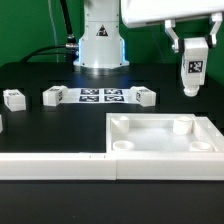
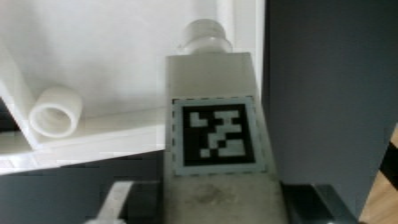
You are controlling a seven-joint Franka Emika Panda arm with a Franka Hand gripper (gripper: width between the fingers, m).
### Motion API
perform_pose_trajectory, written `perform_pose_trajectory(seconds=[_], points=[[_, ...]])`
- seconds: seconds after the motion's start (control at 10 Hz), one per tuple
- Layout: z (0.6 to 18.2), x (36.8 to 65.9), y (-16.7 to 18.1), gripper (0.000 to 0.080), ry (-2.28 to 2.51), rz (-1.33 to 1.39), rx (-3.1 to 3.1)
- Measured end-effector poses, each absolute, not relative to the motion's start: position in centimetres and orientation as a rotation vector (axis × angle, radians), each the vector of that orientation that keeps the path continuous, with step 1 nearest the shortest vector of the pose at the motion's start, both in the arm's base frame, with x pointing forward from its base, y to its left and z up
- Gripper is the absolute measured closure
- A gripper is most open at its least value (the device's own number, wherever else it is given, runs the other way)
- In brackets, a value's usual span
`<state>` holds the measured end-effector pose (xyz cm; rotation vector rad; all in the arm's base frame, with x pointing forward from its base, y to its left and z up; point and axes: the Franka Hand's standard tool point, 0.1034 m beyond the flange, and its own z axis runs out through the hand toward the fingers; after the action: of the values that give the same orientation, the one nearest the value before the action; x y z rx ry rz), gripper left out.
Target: Assemble square table
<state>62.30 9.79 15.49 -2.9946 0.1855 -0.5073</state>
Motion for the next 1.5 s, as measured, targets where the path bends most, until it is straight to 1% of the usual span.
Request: perform_pose_trajectory(seconds=[0.1,0.2,0.6,0.7,0.8,1.0,1.1,1.4,1.5], points=[[15.7,63.2,8.8,0.0509,0.085,-0.537,-3.018],[16.4,64.1,8.1,0.0509,0.066,-0.571,-3.017],[16.1,64.0,8.7,0.0509,0.073,-0.589,-3.005],[15.1,63.5,10.0,0.0509,0.094,-0.724,-2.945],[13.7,62.9,11.3,0.0509,0.101,-0.764,-2.915],[13.2,64.2,14.1,0.0509,0.292,-0.898,-2.798],[13.2,64.2,14.6,0.0509,0.265,-0.904,-2.822],[13.2,64.3,14.0,0.0509,0.236,-0.914,-2.839],[12.7,64.1,13.7,0.0509,0.208,-0.905,-2.873]])
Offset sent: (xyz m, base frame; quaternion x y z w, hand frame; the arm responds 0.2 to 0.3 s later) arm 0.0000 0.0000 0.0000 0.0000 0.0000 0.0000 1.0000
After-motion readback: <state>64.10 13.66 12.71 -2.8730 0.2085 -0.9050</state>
